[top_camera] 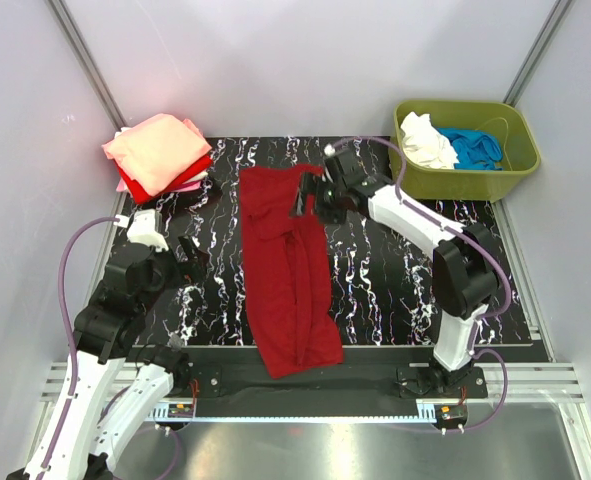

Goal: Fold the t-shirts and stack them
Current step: Fold the tshirt

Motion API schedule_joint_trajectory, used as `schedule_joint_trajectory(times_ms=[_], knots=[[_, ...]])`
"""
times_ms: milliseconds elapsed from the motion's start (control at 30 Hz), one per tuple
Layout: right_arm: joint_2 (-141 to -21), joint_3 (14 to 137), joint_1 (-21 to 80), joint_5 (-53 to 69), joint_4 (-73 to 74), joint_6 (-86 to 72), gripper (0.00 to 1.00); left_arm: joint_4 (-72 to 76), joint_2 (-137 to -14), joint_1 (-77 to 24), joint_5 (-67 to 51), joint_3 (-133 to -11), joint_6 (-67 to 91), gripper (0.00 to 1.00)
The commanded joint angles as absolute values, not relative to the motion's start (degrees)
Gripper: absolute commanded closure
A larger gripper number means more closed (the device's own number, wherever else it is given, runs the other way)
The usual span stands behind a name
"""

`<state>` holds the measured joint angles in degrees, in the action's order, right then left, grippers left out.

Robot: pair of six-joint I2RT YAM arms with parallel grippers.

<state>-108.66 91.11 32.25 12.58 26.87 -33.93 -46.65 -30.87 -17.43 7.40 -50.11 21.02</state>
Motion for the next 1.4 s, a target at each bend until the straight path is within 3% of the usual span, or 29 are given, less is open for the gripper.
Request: schedule_joint_trajectory(times_ms=[0,267,733,1033,1233,1367], knots=[[-106.97,82.19,32.87,10.46,26.02,-33.40,0.07,-44.30,-31.02,-17.40,8.79,-50.10,21.27,0.01],[-107.84,75.14,36.64,12.13,22.59,-35.25,0.13,-44.39,-30.94,-17.40,8.96,-50.10,21.27,0.01],[-115.22,81.91,44.73,11.34,23.64,-37.35,0.16,-44.47,-30.32,-17.40,9.40,-50.01,21.53,0.01],[-117.95,91.84,55.97,5.01,34.19,-41.13,0.16,-44.56,-30.32,-17.40,9.67,-50.01,21.62,0.01],[-114.62,90.71,58.53,6.42,34.89,-41.84,0.14,-44.39,-31.11,-17.40,9.75,-50.01,21.53,0.01],[-108.83,88.26,57.14,-1.38,39.45,-37.89,0.09,-44.12,-34.18,-17.49,8.01,-49.92,21.62,0.01]])
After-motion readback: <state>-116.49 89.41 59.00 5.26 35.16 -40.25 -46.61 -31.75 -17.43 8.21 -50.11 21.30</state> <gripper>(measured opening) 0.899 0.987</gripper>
